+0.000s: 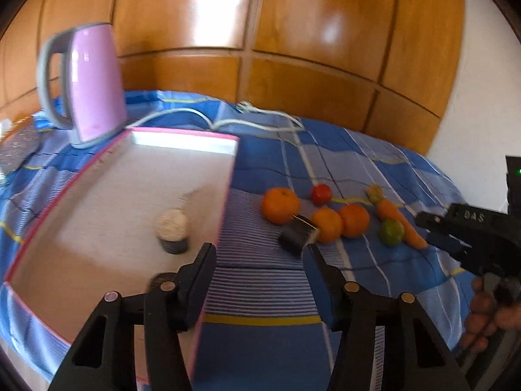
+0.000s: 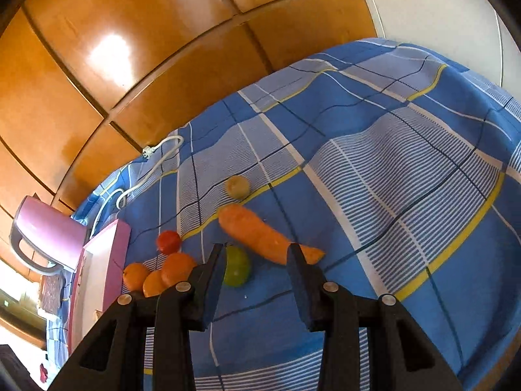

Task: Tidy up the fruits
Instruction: 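Move the left tool to the second dark vegetable piece while right tool reaches the carrot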

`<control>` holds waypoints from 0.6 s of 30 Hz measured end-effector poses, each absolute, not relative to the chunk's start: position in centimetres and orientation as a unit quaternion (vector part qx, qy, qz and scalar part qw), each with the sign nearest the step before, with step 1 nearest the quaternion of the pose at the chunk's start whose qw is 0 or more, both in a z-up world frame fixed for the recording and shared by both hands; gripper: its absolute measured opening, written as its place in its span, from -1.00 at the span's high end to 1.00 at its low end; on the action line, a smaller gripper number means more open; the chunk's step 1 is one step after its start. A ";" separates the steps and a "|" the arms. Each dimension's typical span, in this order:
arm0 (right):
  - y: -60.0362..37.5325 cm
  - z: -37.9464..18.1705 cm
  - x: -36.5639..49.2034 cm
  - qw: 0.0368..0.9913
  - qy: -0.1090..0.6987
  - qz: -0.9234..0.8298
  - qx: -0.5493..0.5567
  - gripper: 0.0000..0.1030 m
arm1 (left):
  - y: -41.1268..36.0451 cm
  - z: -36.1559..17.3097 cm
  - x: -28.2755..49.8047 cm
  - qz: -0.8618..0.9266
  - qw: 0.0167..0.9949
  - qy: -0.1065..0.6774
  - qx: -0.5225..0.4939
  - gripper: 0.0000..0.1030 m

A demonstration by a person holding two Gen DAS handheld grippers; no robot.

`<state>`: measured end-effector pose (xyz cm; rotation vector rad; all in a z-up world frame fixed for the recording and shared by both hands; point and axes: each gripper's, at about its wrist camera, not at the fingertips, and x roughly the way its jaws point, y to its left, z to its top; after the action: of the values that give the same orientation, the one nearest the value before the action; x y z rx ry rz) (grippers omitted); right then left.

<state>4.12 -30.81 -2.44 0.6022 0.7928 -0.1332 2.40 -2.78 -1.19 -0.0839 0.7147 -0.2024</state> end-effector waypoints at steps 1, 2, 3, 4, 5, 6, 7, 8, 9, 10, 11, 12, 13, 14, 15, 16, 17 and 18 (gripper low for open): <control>-30.8 -2.5 4.2 0.877 0.380 -0.065 0.288 0.25 | -3.1 -1.4 2.5 -0.104 0.930 0.351 -0.037 -0.10; -30.8 -2.5 4.3 0.878 0.379 -0.068 0.285 0.25 | -3.5 -1.5 2.6 -0.107 0.929 0.354 -0.028 -0.12; -30.7 -2.3 4.5 0.881 0.377 -0.070 0.278 0.25 | -3.8 -1.7 2.7 -0.106 0.928 0.356 -0.020 -0.13; -30.6 -2.2 4.6 0.884 0.375 -0.070 0.270 0.25 | -4.0 -1.7 2.7 -0.106 0.929 0.354 -0.014 -0.17; -30.5 -2.2 4.8 0.886 0.374 -0.067 0.265 0.25 | -4.1 -1.7 2.8 -0.106 0.930 0.353 -0.010 -0.24; -30.3 -2.3 5.1 0.887 0.376 -0.065 0.259 0.25 | -4.3 -1.8 2.8 -0.110 0.930 0.352 -0.008 -0.26; -30.1 -2.3 5.5 0.888 0.379 -0.064 0.252 0.25 | -4.3 -1.8 2.9 -0.115 0.928 0.354 -0.008 -0.27; -29.7 -2.4 6.0 0.890 0.383 -0.060 0.241 0.25 | -4.4 -1.9 3.0 -0.118 0.926 0.358 -0.008 -0.27; -29.5 -2.5 6.4 0.891 0.386 -0.060 0.232 0.25 | -4.3 -2.0 3.0 -0.120 0.925 0.360 -0.010 -0.27; -29.3 -2.5 6.7 0.893 0.386 -0.062 0.223 0.25 | -4.3 -2.0 3.1 -0.124 0.923 0.363 -0.014 -0.27; -29.0 -2.4 7.1 0.897 0.385 -0.065 0.210 0.25 | -4.3 -2.1 3.2 -0.126 0.922 0.365 -0.016 -0.27; -28.8 -2.4 7.4 0.899 0.384 -0.066 0.199 0.25 | -4.3 -2.2 3.2 -0.128 0.922 0.366 -0.016 -0.27; -28.6 -2.4 7.8 0.901 0.386 -0.066 0.188 0.25 | -4.3 -2.2 3.3 -0.130 0.921 0.367 -0.017 -0.27; -28.5 -2.5 8.0 0.901 0.389 -0.065 0.182 0.25 | -4.3 -2.2 3.3 -0.131 0.921 0.367 -0.018 -0.27; -28.4 -2.7 8.3 0.900 0.393 -0.066 0.174 0.24 | -4.4 -2.2 3.4 -0.133 0.921 0.367 -0.019 -0.27; -28.3 -2.7 8.5 0.901 0.395 -0.072 0.164 0.23 | -4.5 -2.2 3.4 -0.136 0.920 0.368 -0.019 -0.27; -28.2 -2.8 8.6 0.901 0.396 -0.077 0.157 0.23 | -4.5 -2.3 3.4 -0.139 0.919 0.369 -0.020 -0.27; -28.2 -2.8 8.8 0.901 0.398 -0.081 0.150 0.23 | -4.6 -2.3 3.6 -0.147 0.915 0.374 -0.021 -0.27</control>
<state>8.77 -28.18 -2.84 0.3104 0.8236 -0.1683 3.62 -4.65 -2.35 -0.0428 0.7697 -0.3034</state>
